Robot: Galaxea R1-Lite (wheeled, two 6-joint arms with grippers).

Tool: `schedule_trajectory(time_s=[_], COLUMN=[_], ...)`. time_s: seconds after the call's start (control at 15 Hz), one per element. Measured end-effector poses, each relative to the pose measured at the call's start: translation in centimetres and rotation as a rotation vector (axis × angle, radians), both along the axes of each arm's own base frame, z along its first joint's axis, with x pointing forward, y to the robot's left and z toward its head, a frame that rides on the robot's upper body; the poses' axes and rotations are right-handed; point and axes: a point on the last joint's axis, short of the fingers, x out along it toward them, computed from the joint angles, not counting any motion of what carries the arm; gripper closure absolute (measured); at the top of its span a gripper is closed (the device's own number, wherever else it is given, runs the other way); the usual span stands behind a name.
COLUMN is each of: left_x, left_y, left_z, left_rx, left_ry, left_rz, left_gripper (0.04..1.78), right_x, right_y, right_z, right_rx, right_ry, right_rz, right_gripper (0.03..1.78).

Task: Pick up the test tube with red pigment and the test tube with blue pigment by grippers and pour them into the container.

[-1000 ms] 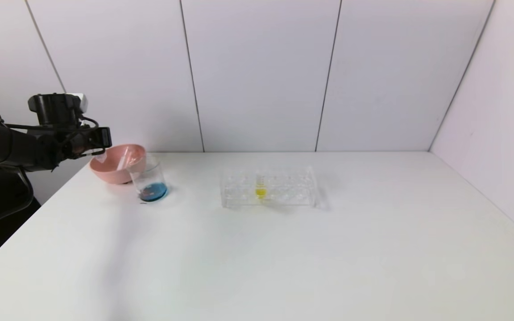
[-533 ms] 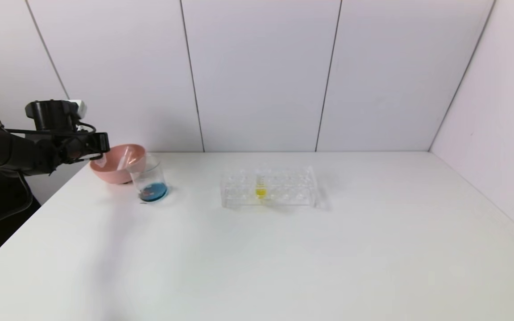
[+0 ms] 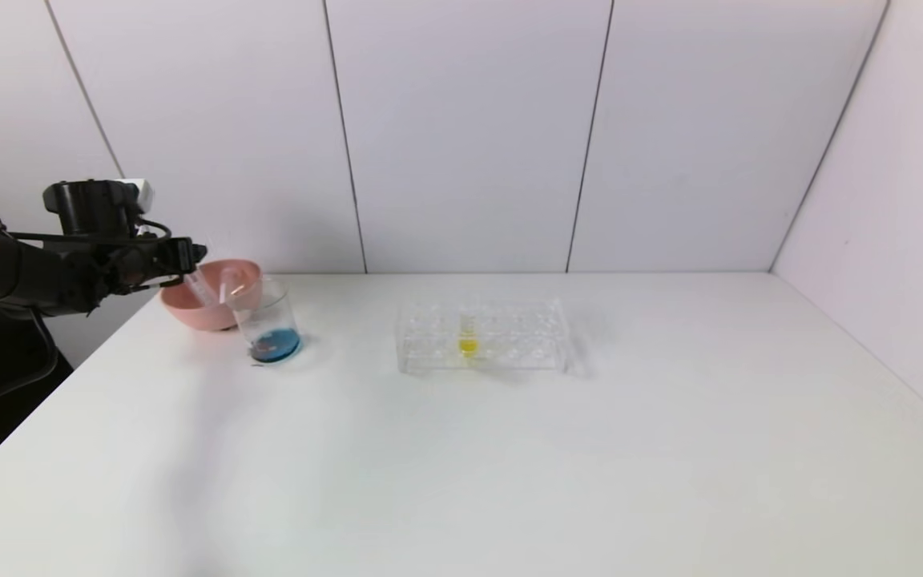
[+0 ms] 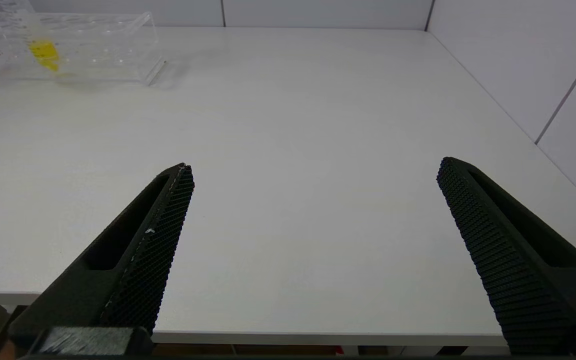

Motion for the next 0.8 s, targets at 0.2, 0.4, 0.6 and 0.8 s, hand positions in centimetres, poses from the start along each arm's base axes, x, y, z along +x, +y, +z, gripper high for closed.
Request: schedule_trajectory(time_s=[0.2,0.4,0.6,0.8], left_x=[0.0,-0.5,-2.6,-6.6], left_y=[-0.1,-0.4,-1.7,-4.0], left_z=[0.0,0.8,3.5,8.2], left_rx=[0.002,0.012,0.025,0.042], left_ry=[-0.002,-0.031,-0.087,-0.186], left_rz=[-0.002,-0.009,-0.029,-0.067], left_gripper=[0.14,0.05,0.06,0.06], right_x=[0.0,0.0,0.0,0.0], right_y=[0.0,0.0,0.0,0.0], right_z=[0.0,0.0,0.0,0.0], right_rx=[0.000,0.000,0.000,0.000], right_ry=[0.000,0.000,0.000,0.000], right_rz=[0.000,0.000,0.000,0.000], right_gripper=[0.04,0.04,0.04,0.04])
